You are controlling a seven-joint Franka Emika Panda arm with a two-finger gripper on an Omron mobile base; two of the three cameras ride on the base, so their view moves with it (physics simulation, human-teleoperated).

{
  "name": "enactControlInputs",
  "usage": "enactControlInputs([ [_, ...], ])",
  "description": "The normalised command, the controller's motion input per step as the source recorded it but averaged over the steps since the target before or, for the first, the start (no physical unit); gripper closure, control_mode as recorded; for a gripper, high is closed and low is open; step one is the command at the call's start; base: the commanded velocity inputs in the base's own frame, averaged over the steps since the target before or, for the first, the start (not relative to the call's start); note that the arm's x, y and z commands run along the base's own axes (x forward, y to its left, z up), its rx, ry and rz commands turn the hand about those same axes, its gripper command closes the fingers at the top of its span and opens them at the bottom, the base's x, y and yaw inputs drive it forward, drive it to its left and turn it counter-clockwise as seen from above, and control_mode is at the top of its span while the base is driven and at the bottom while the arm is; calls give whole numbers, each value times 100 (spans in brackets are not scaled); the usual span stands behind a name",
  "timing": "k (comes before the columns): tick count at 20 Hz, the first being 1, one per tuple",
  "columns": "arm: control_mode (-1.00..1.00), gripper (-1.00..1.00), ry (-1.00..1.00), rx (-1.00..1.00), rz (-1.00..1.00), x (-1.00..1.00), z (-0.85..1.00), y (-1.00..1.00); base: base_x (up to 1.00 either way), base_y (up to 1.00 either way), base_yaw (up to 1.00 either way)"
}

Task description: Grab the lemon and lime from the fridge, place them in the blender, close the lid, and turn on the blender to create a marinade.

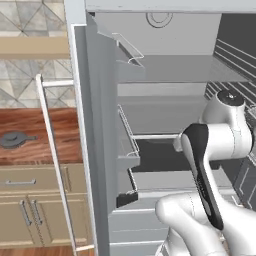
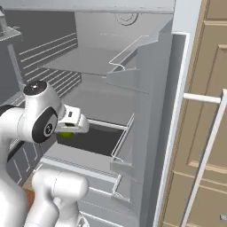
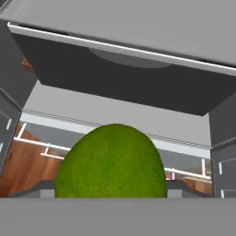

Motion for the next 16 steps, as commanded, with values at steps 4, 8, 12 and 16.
enactControlInputs([
  [4, 100, 100, 0, 0, 0, 0, 0, 0, -100, 1, 0],
  [8, 100, 100, 0, 0, 0, 0, 0, 0, -100, 21, 0],
  [12, 100, 100, 0, 0, 0, 0, 0, 0, -99, 71, 8],
  [16, 100, 100, 0, 0, 0, 0, 0, 0, -80, 100, 18],
])
